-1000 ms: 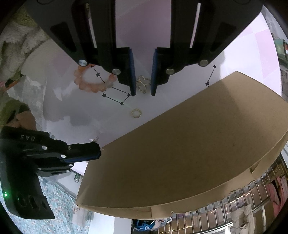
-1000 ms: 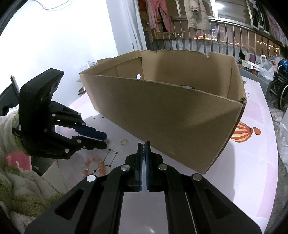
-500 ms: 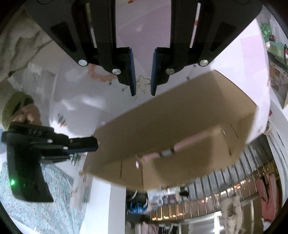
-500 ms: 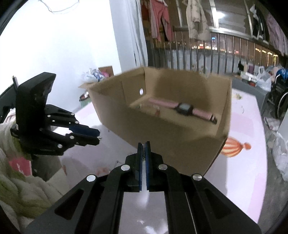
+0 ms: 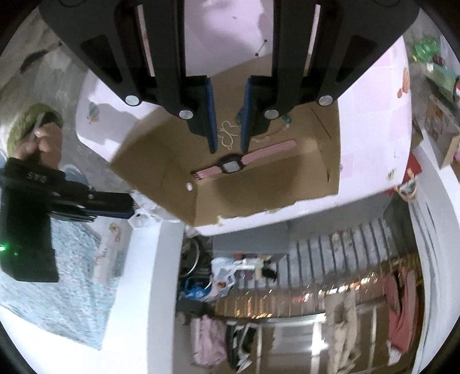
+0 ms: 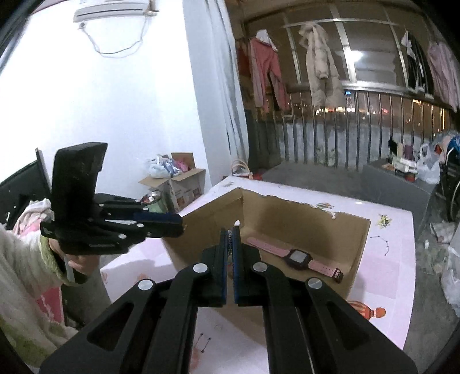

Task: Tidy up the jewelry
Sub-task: 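Carry the gold butterfly charm over the box and open the left tool, then move both tools back to the pink bead bracelet and gold ring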

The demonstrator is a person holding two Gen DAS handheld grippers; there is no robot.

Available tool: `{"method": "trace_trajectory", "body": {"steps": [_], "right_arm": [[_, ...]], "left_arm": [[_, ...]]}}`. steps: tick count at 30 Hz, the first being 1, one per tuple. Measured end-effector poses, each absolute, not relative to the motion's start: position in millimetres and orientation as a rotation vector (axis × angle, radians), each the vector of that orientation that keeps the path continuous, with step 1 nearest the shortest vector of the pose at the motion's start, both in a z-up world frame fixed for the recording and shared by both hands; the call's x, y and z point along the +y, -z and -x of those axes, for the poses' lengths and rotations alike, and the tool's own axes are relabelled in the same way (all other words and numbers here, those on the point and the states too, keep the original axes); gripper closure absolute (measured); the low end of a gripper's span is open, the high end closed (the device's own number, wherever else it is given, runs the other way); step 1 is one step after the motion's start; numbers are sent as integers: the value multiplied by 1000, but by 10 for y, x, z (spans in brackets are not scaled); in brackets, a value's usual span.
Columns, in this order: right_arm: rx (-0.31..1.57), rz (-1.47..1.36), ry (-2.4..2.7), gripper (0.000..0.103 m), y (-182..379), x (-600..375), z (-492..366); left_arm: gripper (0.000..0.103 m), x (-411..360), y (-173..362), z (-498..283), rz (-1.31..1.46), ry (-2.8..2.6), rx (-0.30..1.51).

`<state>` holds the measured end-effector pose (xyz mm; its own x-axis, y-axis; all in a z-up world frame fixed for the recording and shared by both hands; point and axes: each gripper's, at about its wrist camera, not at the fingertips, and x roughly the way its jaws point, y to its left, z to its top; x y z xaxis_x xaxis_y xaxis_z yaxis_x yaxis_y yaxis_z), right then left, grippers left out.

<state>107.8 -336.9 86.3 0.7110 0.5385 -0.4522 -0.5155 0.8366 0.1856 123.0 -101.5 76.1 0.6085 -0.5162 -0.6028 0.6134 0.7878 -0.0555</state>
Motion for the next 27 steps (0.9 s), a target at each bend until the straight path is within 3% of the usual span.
{"method": "trace_trajectory", "body": {"steps": [8,10,12,19,21,27], "right_arm": [[659,-57,-506,98,-565,-3472,-1593],[670,-74,-494,97,-529,-3505,-1636],[673,-102,-479,92,-521,-3564,-1656],[610,-164,-462,79,-624,-3724,-1455],[583,-160,-459,77,-682,-3729,-1316],[528,-115,-469,67,-810,-3658,-897]], "left_arm": [[88,-1283,-342,-1739,-158,636,794],[85,-1301,-251,-1826,-138,626,827],[75,-1264,-221,-1849,-100,631,839],[68,-1068,-366,-1759,-19,616,789],[60,-975,-468,-1650,4,612,751],[51,-776,-674,-1243,9,584,658]]}}
